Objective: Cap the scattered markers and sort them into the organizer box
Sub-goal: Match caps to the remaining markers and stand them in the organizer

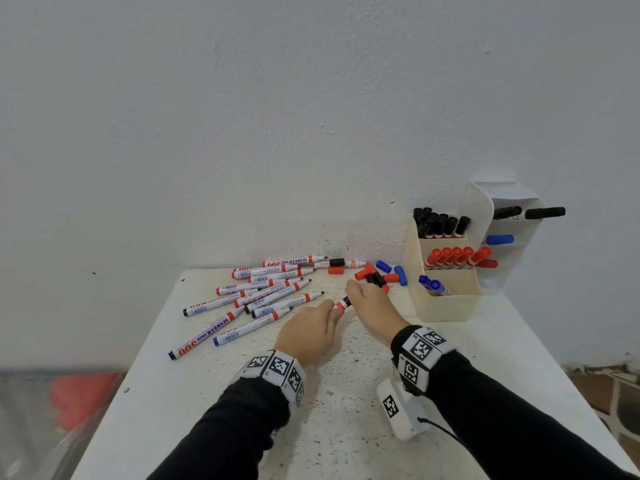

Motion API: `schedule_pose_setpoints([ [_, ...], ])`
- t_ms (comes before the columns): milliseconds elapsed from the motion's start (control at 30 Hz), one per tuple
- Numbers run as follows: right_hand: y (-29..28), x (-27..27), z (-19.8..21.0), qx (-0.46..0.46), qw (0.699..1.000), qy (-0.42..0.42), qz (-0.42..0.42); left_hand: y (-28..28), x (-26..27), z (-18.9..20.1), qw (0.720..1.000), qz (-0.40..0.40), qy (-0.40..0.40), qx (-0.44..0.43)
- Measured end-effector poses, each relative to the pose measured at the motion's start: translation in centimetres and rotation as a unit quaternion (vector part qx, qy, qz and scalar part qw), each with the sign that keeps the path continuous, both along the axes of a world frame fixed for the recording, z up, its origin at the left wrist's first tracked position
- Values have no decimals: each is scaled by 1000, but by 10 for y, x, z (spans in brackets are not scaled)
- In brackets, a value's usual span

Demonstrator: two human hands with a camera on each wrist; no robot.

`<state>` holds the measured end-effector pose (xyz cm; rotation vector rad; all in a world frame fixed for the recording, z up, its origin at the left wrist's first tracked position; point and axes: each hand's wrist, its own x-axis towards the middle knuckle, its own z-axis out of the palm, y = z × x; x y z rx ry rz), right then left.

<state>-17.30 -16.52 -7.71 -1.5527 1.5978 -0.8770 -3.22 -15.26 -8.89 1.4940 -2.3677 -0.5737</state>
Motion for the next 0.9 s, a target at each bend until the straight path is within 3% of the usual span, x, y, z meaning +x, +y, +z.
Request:
schedule_pose_setpoints([
  [167, 3, -3, -2, -9, 999, 2, 33, 0, -3, -2, 998, -8, 42, 42],
  [433, -3, 7, 23, -107, 993, 48, 31, 1, -2, 6, 994, 47, 99, -16],
  [567, -7, 9, 18, -119, 991, 59, -15, 0, 4, 6, 988, 138, -2, -67],
  [667, -9, 6, 19, -171, 983, 21, -61, -2, 9, 7, 960, 245, -133, -33],
  [733, -9, 1, 23, -208, 975, -4, -84, -2, 10, 8, 941, 274, -197, -5],
  [900, -12, -13, 41, -264, 958, -19, -114, -3, 10, 4, 935, 277, -219, 24],
])
